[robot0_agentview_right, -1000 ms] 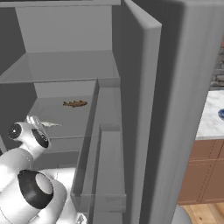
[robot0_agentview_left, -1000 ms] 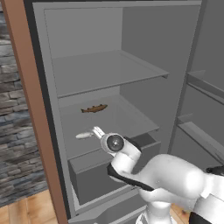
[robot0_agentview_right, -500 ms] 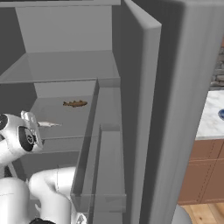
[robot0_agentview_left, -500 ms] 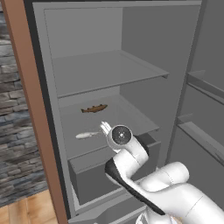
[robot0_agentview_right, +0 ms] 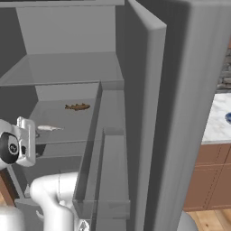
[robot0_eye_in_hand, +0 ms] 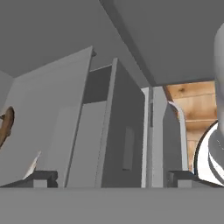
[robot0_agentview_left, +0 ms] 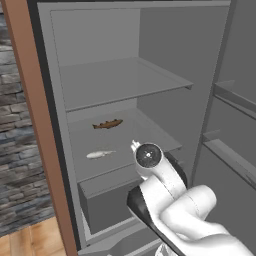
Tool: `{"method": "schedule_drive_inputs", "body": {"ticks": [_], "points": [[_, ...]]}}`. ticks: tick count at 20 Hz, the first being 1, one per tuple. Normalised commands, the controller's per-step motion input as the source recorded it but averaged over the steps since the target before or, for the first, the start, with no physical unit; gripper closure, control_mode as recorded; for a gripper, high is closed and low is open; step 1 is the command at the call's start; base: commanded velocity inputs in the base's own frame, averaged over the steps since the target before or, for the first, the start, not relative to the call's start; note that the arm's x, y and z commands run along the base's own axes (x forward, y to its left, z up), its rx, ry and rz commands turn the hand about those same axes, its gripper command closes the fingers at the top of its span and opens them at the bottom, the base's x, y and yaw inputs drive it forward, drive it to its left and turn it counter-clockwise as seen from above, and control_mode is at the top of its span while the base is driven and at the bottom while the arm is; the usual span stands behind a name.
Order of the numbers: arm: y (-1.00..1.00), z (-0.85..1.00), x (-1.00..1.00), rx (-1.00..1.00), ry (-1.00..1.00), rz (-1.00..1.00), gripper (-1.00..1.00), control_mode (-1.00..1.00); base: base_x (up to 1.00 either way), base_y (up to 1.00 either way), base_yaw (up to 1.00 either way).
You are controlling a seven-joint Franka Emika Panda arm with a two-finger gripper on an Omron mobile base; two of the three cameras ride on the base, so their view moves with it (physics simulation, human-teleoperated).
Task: Place the fish on the counter behind the older fish on the same shelf of the fridge to maintain FIFO order. Close the fridge door when finished.
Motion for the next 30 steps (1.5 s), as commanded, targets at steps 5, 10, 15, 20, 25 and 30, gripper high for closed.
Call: {"method": "schedule_drive_inputs", "body": {"ticks": [5, 10, 15, 20, 25, 30], "points": [[-0.81, 0.35, -0.26, 0.03, 0.06, -0.09, -1.0, -1.0, 0.0, 0.0, 0.0], [-0.64, 0.1, -0.1, 0.01, 0.07, -0.07, -1.0, -1.0, 0.0, 0.0, 0.0], [0.01, 0.0, 0.0, 0.0, 0.01, -0.01, -1.0, -1.0, 0.0, 0.0, 0.0], [0.0, -0.02, -0.08, 0.0, 0.0, 0.0, -1.0, -1.0, 0.0, 0.0, 0.0], [0.0, 0.0, 0.0, 0.0, 0.0, 0.0, -1.0, 1.0, -0.67, 0.46, -0.15], [0.0, 0.0, 0.0, 0.0, 0.0, 0.0, -1.0, 1.0, -0.86, 0.57, -0.33]]}}
